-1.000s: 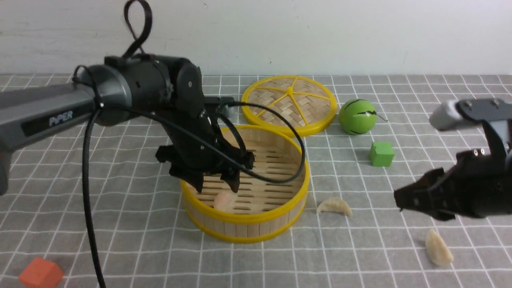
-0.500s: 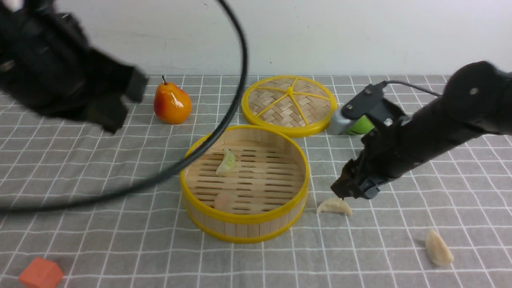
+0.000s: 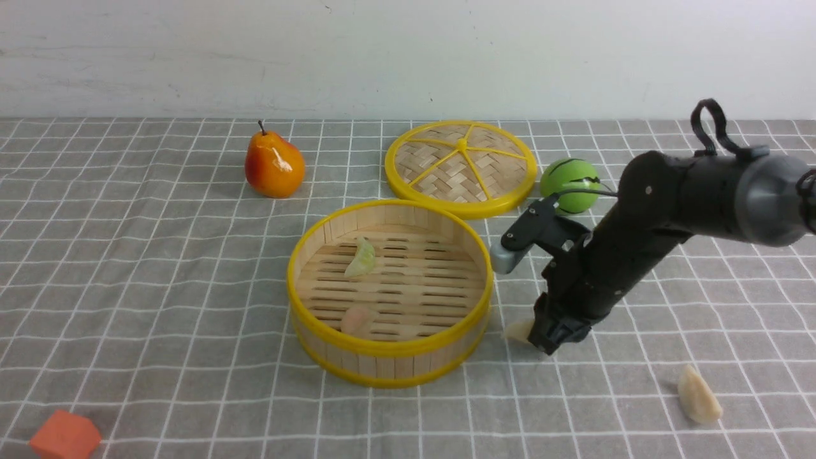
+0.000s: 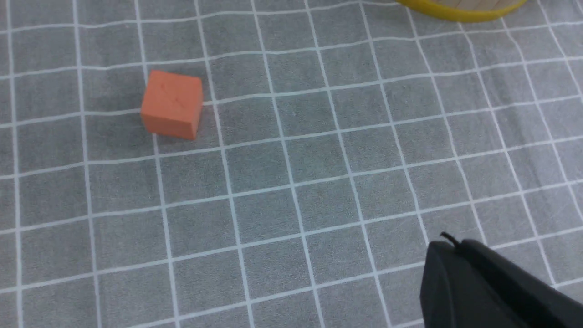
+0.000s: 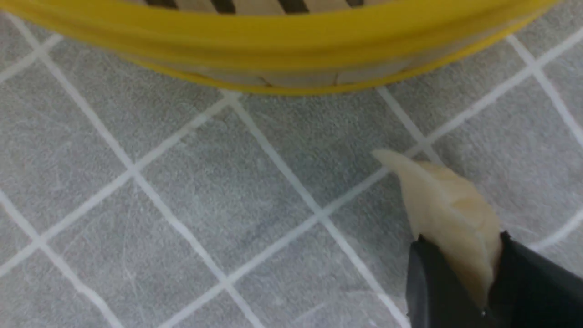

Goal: Put the dumplings into the steamer on the table with the grey tablecloth.
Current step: 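Reach for and grasp a dumpling lying on the table beside the steamer, then place the dumpling in the bamboo steamer basket with the right gripper, then reach for and grasp a dumpling lying on the table beside the steamer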

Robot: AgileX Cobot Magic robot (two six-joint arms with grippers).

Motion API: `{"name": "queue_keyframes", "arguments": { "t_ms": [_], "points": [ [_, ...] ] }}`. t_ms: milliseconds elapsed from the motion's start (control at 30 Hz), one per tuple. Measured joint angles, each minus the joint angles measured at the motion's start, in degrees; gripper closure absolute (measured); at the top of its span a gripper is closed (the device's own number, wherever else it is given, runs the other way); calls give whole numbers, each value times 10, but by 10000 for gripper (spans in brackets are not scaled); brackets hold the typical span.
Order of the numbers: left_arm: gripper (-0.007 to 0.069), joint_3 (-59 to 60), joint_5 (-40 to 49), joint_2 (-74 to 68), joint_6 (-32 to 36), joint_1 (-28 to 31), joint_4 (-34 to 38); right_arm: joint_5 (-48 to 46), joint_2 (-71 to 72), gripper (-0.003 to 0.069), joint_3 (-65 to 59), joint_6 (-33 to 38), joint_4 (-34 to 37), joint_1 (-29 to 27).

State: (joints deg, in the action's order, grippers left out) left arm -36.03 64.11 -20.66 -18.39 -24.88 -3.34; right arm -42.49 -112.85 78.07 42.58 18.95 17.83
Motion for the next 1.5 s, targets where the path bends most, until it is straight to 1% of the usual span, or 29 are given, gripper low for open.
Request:
{"name": "queue_keyframes", "arguments": {
  "t_ms": [67, 100, 167, 233, 300, 400, 467, 533, 633, 700, 833, 900, 933, 967, 1033, 1100, 1133, 1167, 1233, 1300, 1333, 1367, 1400, 1433, 1500],
  "points": [
    [638, 14, 0, 31, -2, 0, -11, -16, 17, 501, 16, -39, -19, 0],
    [638, 21, 0, 49, -2, 0, -21, -25, 32, 501, 34, -70, -27, 0],
    [638, 30, -1, 68, -2, 0, -34, -36, 48, 501, 58, -100, -30, 0],
    [638, 46, -6, 79, -4, 0, -52, -41, 62, 501, 90, -135, -21, 4],
    [638, 64, -18, 78, -5, 0, -64, -28, 66, 501, 119, -158, 9, 19],
    [638, 69, -50, 65, -6, 0, -85, 24, 53, 501, 137, -158, 54, 56],
    [638, 75, -86, 56, -9, 0, -95, 84, 24, 501, 141, -145, 72, 88],
    [638, 84, -115, 54, -11, 0, -94, 140, -18, 501, 142, -140, 75, 112],
    [638, 92, -132, 53, -11, 0, -86, 187, -75, 500, 142, -139, 70, 121],
    [638, 94, -135, 53, -11, 0, -81, 204, -105, 466, 141, -147, 65, 119],
    [638, 96, -138, 53, -11, 0, -79, 219, -116, 307, 142, -175, 63, 113],
    [638, 96, -139, 53, -11, 0, -79, 205, -109, 209, 142, -187, 60, 110],
    [638, 96, -139, 53, -11, 0, -79, 193, -101, 172, 142, -192, 57, 108],
    [638, 96, -139, 53, -11, 0, -79, 177, -88, 144, 144, -195, 51, 106],
    [638, 96, -139, 53, -11, 0, -79, 137, -56, 113, 152, -202, 31, 99],
    [638, 96, -139, 53, -11, 0, -79, 97, -5, 106, 160, -213, -4, 86],
    [638, 96, -139, 53, -11, 0, -79, 93, 1, 106, 160, -215, -15, 82],
    [638, 96, -140, 53, -11, 0, -79, 43, 50, 113, 166, -249, -59, 59],
    [638, 99, -146, 53, -16, 0, -79, -17, 83, 127, 169, -307, -104, 28],
    [638, 111, -176, 53, -39, 0, -78, -107, 107, 155, 159, -405, -167, -28],
    [638, 113, -180, 53, -39, 0, -78, -114, 108, 155, 156, -412, -167, -28],
    [638, 125, -203, 53, -50, 0, -78, -154, 111, 169, 125, -456, -199, -61],
    [638, 137, -226, 52, -54, 0, -78, -171, 111, 175, 94, -475, -208, -81],
    [638, 148, -242, 52, -55, 0, -78, -177, 108, 179, 50, -484, -209, -100],
    [638, 157, -256, 52, -55, 0, -78, -167, 103, 181, -19, -481, -196, -112]
  ]
}}
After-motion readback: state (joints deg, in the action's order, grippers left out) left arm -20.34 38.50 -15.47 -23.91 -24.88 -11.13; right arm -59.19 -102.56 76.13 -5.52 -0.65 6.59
